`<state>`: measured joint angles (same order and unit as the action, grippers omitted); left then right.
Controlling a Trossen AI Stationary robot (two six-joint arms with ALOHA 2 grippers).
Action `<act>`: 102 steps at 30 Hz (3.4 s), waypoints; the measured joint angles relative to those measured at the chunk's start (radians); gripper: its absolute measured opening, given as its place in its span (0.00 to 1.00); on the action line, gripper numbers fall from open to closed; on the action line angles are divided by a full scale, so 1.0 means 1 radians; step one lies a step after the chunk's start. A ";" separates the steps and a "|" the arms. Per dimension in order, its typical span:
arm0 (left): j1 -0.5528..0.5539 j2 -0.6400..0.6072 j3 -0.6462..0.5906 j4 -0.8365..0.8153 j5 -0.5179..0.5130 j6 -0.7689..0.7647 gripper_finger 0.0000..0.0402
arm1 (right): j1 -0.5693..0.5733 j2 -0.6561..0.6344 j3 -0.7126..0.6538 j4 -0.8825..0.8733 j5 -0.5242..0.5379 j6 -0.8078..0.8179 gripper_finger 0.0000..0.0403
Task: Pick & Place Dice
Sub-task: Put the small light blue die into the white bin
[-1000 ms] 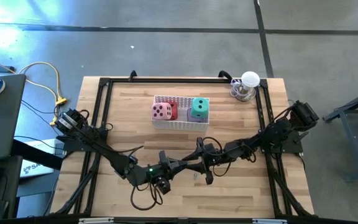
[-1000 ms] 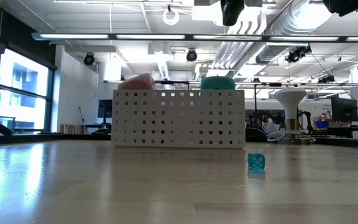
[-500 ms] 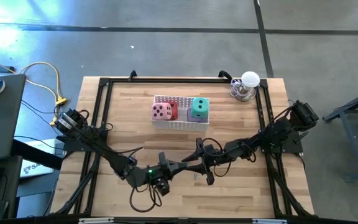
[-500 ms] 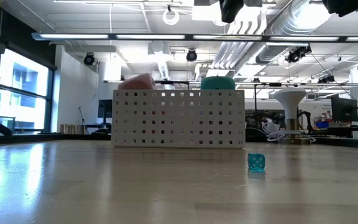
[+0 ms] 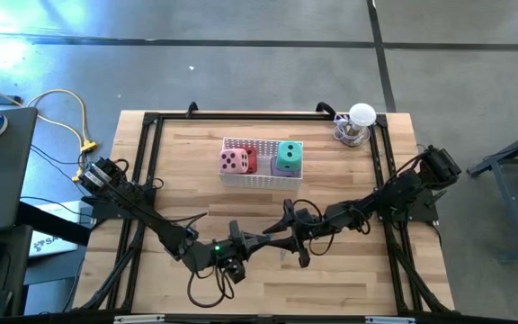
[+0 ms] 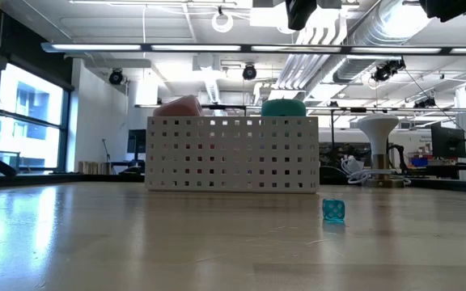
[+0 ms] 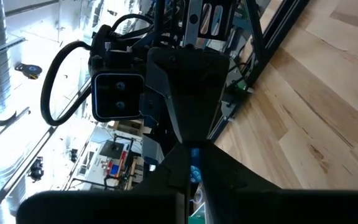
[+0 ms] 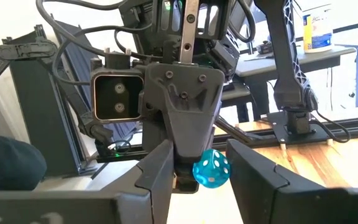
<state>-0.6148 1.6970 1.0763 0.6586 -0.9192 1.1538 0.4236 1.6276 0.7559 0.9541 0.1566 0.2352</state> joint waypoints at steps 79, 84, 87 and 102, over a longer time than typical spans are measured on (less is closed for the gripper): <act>-0.095 -0.001 0.000 -0.115 -0.183 -0.168 0.45 | 0.002 0.001 0.000 -0.002 0.050 -0.048 0.08; -0.066 0.002 0.000 -0.115 -0.127 -0.201 0.49 | 0.002 0.001 0.000 0.003 0.054 -0.048 0.08; -0.042 0.002 0.000 -0.112 -0.126 -0.208 0.49 | 0.002 0.000 0.000 0.009 0.054 -0.048 0.08; -0.059 0.002 0.000 -0.014 -0.087 -0.110 0.49 | 0.002 0.000 0.000 0.007 0.054 -0.048 0.08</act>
<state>-0.6735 1.6993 1.0760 0.6443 -1.0060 1.0439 0.4255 1.6276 0.7559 0.9615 0.2104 0.1867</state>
